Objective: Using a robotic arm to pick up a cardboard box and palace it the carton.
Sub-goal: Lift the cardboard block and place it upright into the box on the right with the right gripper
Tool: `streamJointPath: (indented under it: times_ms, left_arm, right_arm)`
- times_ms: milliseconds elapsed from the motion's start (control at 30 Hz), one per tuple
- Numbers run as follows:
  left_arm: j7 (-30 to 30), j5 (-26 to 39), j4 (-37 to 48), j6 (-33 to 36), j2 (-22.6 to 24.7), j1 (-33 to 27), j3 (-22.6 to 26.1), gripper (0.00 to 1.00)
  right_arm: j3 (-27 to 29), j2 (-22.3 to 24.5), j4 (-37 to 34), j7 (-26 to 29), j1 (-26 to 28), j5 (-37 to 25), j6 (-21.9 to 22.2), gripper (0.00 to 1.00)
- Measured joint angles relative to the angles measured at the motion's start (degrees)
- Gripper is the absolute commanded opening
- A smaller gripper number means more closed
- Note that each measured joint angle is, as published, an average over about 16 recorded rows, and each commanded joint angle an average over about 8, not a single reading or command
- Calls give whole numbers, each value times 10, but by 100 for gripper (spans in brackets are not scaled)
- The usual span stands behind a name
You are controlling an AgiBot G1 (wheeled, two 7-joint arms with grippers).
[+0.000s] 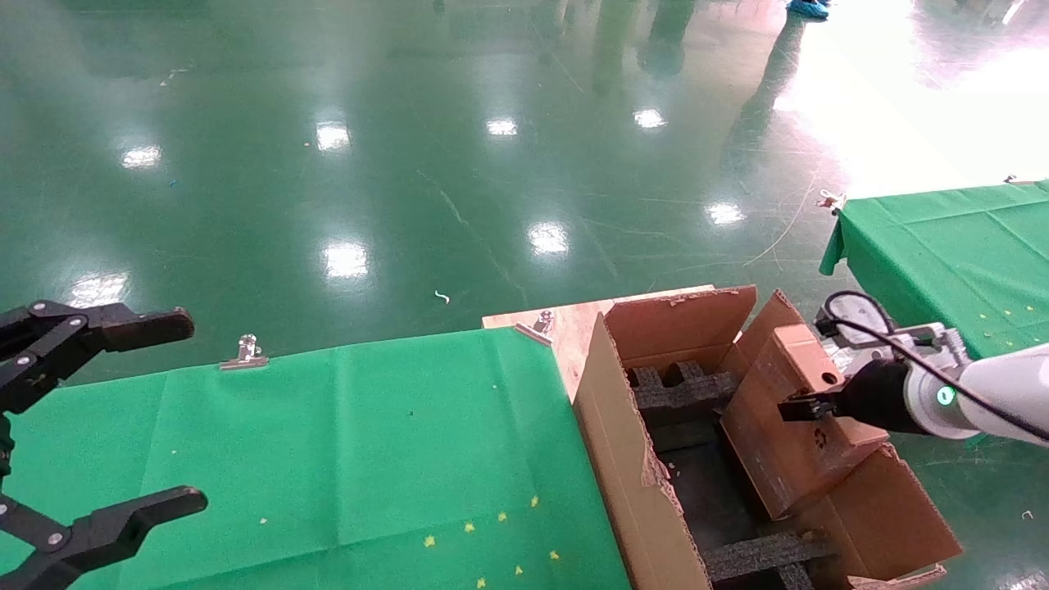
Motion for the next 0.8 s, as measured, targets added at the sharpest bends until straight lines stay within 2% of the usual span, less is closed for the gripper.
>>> streamJointPath:
  times_ms: [567, 800]
  left_arm:
    - [0, 0, 0, 0, 0, 0, 0, 100]
    - [0, 0, 0, 0, 0, 0, 0, 100]
  right_arm:
    - [7, -28, 0, 175, -85, -145, 20, 0]
    - [10, -35, 2, 222, -112, -179, 24, 0]
